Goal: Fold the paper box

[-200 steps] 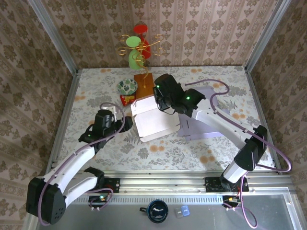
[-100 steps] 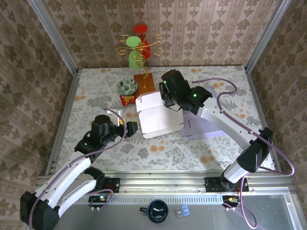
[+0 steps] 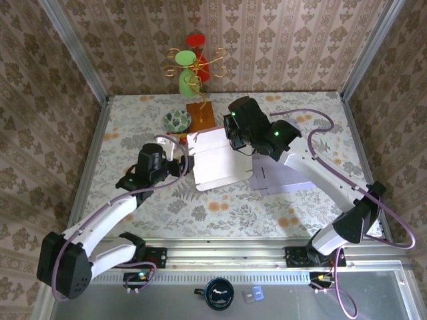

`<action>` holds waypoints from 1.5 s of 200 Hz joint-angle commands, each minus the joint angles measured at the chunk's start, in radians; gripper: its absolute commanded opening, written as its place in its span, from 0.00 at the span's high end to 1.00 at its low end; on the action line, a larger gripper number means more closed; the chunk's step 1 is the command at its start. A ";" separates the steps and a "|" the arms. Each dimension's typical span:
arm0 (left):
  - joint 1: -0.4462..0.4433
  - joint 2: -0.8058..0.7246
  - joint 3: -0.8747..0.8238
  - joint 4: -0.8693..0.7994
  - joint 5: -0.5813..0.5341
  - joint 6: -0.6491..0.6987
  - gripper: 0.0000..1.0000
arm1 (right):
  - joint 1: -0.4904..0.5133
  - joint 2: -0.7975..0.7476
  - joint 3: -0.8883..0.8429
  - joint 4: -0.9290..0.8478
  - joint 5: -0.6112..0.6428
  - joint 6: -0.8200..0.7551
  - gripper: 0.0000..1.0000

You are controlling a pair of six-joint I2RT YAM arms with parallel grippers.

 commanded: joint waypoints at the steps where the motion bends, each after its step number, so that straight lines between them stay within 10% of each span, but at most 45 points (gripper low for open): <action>1: 0.071 -0.015 0.024 0.042 0.060 -0.001 0.29 | -0.001 -0.017 0.010 -0.052 -0.025 -0.005 1.00; 75: 0.172 0.017 0.040 0.019 0.292 -0.015 0.47 | -0.008 0.032 0.007 -0.025 -0.089 -0.021 1.00; 220: 0.206 -0.564 -0.149 -0.613 0.121 -0.428 0.27 | 0.079 0.353 0.039 0.242 -0.004 -0.096 1.00; 300: 0.343 -0.382 -0.104 -0.661 0.083 -0.324 0.41 | 0.109 0.371 -0.158 0.496 0.005 -0.137 1.00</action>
